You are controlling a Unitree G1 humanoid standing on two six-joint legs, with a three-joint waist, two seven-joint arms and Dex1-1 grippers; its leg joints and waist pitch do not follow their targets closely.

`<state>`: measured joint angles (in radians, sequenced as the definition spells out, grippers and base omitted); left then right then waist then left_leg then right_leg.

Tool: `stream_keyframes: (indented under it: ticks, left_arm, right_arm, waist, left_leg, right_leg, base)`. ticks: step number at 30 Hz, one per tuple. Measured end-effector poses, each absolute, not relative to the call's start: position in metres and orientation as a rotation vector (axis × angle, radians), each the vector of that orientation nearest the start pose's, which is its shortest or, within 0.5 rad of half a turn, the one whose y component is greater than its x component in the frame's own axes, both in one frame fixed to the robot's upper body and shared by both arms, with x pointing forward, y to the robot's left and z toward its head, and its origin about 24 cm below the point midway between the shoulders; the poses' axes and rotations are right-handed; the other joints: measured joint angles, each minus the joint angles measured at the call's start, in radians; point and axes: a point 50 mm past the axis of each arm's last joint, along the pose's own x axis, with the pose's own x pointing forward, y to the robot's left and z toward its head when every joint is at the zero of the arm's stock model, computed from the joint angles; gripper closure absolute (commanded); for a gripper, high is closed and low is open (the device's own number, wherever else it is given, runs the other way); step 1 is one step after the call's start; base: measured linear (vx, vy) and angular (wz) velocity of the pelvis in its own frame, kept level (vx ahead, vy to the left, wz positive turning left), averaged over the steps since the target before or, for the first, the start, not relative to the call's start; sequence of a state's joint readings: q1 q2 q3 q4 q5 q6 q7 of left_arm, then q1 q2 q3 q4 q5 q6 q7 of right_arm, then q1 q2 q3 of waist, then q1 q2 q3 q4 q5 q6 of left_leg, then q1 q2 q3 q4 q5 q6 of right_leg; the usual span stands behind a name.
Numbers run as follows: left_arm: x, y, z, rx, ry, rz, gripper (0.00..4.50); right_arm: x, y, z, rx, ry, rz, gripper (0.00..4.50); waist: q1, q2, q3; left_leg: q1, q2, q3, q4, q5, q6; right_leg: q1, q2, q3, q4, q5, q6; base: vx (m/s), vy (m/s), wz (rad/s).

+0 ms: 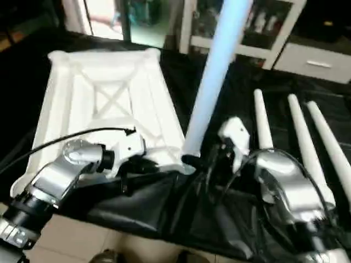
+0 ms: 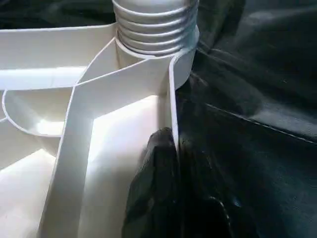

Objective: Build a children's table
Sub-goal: Insert table leg to table base

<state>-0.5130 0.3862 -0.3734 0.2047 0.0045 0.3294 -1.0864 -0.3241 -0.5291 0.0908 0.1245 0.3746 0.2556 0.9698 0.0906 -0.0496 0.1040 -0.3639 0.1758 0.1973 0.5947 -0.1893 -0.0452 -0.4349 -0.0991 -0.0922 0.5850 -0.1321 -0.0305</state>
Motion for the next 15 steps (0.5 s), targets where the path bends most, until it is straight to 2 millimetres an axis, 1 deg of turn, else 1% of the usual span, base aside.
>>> stream_keyframes:
  ticks: [2, 3, 4, 6, 7, 8, 10, 12, 15]
  left_arm:
    - [0.297, 0.102, 0.075, 0.473, 0.383, -1.319, 4.5]
    - [0.297, 0.102, 0.075, 0.473, 0.383, -1.319, 4.5]
    - [0.297, 0.102, 0.075, 0.473, 0.383, -1.319, 4.5]
    - [0.298, 0.102, 0.075, 0.474, 0.383, -1.319, 4.5]
    - [0.298, 0.102, 0.075, 0.474, 0.383, -1.319, 4.5]
    - [0.298, 0.102, 0.075, 0.474, 0.383, -1.319, 4.5]
    - [0.297, 0.103, 0.075, 0.474, 0.384, -1.318, 4.5]
    - [0.297, 0.103, 0.074, 0.473, 0.386, -1.318, 4.5]
    - [0.297, 0.103, 0.074, 0.472, 0.388, -1.318, 4.5]
  right_arm:
    - [0.291, -0.18, 0.09, -0.131, 0.177, 1.032, 0.1]
    - [0.292, -0.181, 0.088, -0.137, 0.186, 1.032, 0.25]
    - [0.293, -0.181, 0.086, -0.136, 0.195, 1.034, 0.25]
    - [0.294, -0.182, 0.083, -0.129, 0.202, 1.039, 0.48]
    - [0.294, -0.182, 0.082, -0.126, 0.203, 1.041, 0.48]
    - [0.294, -0.182, 0.081, -0.123, 0.205, 1.049, 0.62]
    - [0.295, -0.182, 0.082, -0.125, 0.2, 1.054, 0.82]
    - [0.298, -0.181, 0.086, -0.135, 0.181, 1.06, 0.91]
    - [0.298, -0.18, 0.087, -0.134, 0.177, 1.076, 1.19]
  waist:
    - [0.0, 0.0, 0.0]
    - [0.0, 0.0, 0.0]
    - [-0.001, -0.001, 0.0]
    - [-0.001, -0.001, 0.0]
    - [-0.001, -0.001, 0.0]
    - [-0.001, -0.001, 0.0]
    - [-0.001, -0.001, 0.0]
    - [-0.001, -0.002, -0.001]
    - [-0.001, -0.004, -0.002]
  left_leg:
    - [0.0, 0.0, 0.0, 0.0, 0.0, 0.0]
    - [-0.001, 0.0, 0.0, 0.001, 0.0, 0.0]
    - [-0.001, 0.0, 0.0, 0.001, 0.0, 0.0]
    - [-0.001, 0.0, -0.001, 0.002, 0.0, 0.0]
    - [-0.001, 0.0, -0.001, 0.003, 0.0, 0.0]
    - [-0.001, 0.0, -0.001, 0.004, 0.0, 0.0]
    - [-0.002, 0.001, -0.001, 0.006, 0.0, 0.0]
    - [-0.002, 0.001, -0.001, 0.007, 0.0, 0.0]
    - [-0.002, 0.001, -0.002, 0.008, 0.001, -0.001]
  right_leg:
    - [0.0, 0.0, 0.0, 0.001, 0.0, 0.0]
    - [0.0, 0.0, 0.0, 0.001, 0.0, 0.0]
    - [0.0, 0.0, 0.0, 0.001, 0.0, 0.0]
    - [-0.001, 0.0, 0.0, 0.002, 0.0, 0.0]
    - [-0.001, 0.0, 0.0, 0.003, 0.0, 0.0]
    - [-0.001, 0.0, 0.0, 0.004, -0.001, 0.001]
    - [-0.001, 0.0, 0.0, 0.007, -0.001, 0.002]
    - [-0.002, 0.0, 0.0, 0.009, -0.002, 0.003]
    - [-0.001, 0.0, 0.0, 0.01, -0.003, 0.005]
  base:
    - [0.0, 0.0, 0.0]
    - [0.0, 0.0, 0.0]
    - [0.0, 0.0, 0.0]
    - [0.0, 0.0, 0.0]
    - [0.0, 0.0, 0.0]
    - [0.0, 0.0, 0.0]
    - [0.0, 0.0, 0.0]
    - [0.0, 0.0, 0.0]
    - [0.0, 0.0, 0.0]
